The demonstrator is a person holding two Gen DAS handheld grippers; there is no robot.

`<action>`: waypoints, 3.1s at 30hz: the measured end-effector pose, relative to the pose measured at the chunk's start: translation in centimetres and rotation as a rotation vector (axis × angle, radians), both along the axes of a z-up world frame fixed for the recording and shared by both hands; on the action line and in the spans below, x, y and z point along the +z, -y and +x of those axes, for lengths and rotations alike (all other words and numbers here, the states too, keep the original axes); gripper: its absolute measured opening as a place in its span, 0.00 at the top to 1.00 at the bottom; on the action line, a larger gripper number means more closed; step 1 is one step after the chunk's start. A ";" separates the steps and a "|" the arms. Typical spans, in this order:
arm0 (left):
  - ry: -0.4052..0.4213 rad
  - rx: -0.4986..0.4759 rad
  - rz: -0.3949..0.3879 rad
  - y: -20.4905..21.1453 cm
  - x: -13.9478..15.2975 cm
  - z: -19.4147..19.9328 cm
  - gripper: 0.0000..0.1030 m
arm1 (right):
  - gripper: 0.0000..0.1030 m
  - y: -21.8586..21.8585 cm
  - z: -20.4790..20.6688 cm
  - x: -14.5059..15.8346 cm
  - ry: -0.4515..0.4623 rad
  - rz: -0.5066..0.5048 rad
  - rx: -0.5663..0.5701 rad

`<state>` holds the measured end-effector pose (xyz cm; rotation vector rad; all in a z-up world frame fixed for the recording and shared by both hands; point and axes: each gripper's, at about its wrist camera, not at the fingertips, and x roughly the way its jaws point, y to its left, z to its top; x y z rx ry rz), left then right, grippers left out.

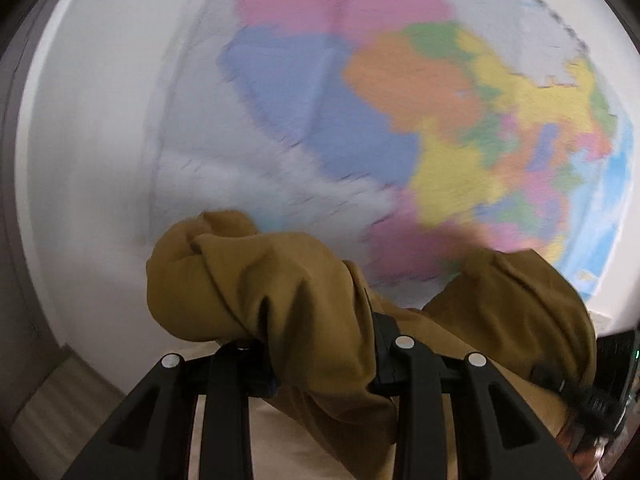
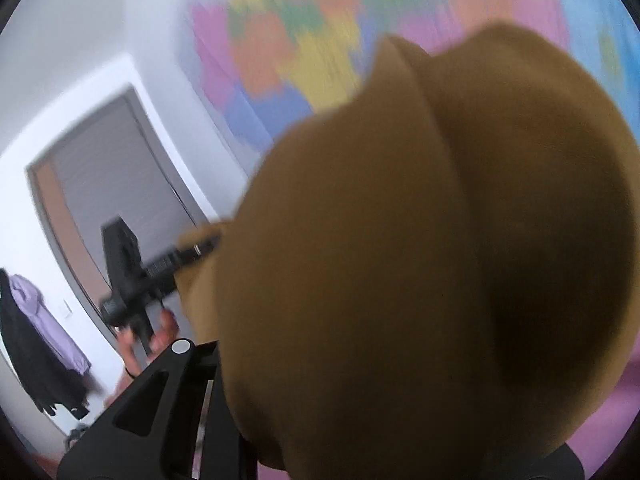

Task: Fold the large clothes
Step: 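Carry the lifted brown shirt with both tools onto the cream blanket stack, then lower the brown shirt onto the stack and open both tools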

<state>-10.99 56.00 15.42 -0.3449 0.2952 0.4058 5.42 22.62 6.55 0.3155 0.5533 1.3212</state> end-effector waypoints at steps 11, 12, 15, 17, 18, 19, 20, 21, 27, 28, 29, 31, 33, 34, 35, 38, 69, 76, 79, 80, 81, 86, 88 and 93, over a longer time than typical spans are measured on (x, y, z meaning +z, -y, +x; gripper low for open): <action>-0.148 0.068 -0.160 -4.9 -11.6 -2.4 0.61 | 0.49 -0.7 -0.2 -6.3 -0.172 -0.203 0.082; -0.158 0.077 -0.171 -4.8 -11.8 -2.4 0.60 | 0.46 0.0 -0.2 -6.3 -0.176 -0.215 0.083; -0.181 0.066 -0.204 -4.6 -12.3 -3.4 0.44 | 0.46 1.3 -1.5 -6.4 -0.129 -0.324 0.089; -0.197 0.063 -0.202 -3.9 -12.4 -4.1 0.40 | 0.46 1.6 -2.5 -6.6 -0.109 -0.362 0.104; -0.203 0.062 -0.199 -3.5 -12.6 -4.6 0.38 | 0.46 0.8 -2.1 -6.2 -0.105 -0.390 0.108; -0.213 0.063 -0.198 -3.3 -12.7 -4.9 0.37 | 0.46 0.6 -2.8 -6.1 -0.112 -0.402 0.113; -0.222 0.067 -0.194 -3.1 -12.7 -5.0 0.37 | 0.45 0.9 -2.8 -6.2 -0.128 -0.402 0.119; -0.227 0.073 -0.192 -3.0 -12.7 -5.0 0.38 | 0.36 0.7 -2.4 -6.1 -0.142 -0.409 0.117; -0.211 0.152 -0.290 -5.3 -13.3 -4.8 0.50 | 0.28 1.9 1.6 -6.1 -0.361 -0.238 0.074; -0.196 0.157 -0.313 -5.7 -13.5 -5.0 0.51 | 0.29 2.3 1.2 -6.1 -0.334 -0.244 0.081; -0.190 0.162 -0.319 -5.8 -13.8 -5.1 0.51 | 0.30 2.8 1.1 -6.0 -0.308 -0.256 0.074; -0.213 0.169 -0.281 -5.3 -14.0 -4.9 0.50 | 0.34 4.8 -0.1 -5.5 -0.256 -0.285 0.054; -0.220 0.173 -0.282 -5.1 -14.4 -5.1 0.48 | 0.27 6.3 0.0 -4.8 -0.196 -0.303 0.005; -0.190 0.170 -0.298 -5.2 -14.6 -5.3 0.43 | 0.23 6.7 -0.1 -4.3 -0.155 -0.301 -0.015; -0.185 0.163 -0.318 -5.4 -14.9 -5.5 0.41 | 0.23 7.6 -0.2 -3.5 -0.103 -0.289 -0.039; -0.165 0.148 -0.354 -6.0 -15.4 -5.7 0.41 | 0.23 8.0 -0.3 -1.4 0.023 -0.270 -0.082; -0.121 0.067 0.026 4.3 -10.0 -6.3 0.35 | 0.74 -2.5 4.7 -3.1 0.114 -0.448 -0.113; -0.215 0.135 -0.119 -0.9 -15.2 -3.5 0.54 | 0.77 -0.7 5.8 -5.2 -0.009 -0.432 -0.095; -0.241 0.171 -0.068 0.6 -14.8 -3.7 0.47 | 0.53 0.2 3.3 -3.5 0.076 -0.418 -0.120; -0.241 0.187 -0.042 1.4 -14.6 -3.9 0.43 | 0.50 0.1 2.5 -3.0 0.116 -0.416 -0.130; -0.240 0.206 -0.022 2.0 -14.5 -4.2 0.35 | 0.48 0.4 1.1 -2.4 0.168 -0.400 -0.121; -0.212 0.235 0.071 6.5 -13.7 -5.1 0.20 | 0.47 0.4 -3.7 -1.9 0.320 -0.367 -0.086; -0.210 0.230 0.090 7.8 -13.6 -4.9 0.20 | 0.47 0.0 -4.7 -2.4 0.353 -0.383 -0.086; -0.211 0.225 0.132 12.0 -12.9 -4.2 0.13 | 0.49 -1.4 -4.8 -4.4 0.356 -0.434 -0.077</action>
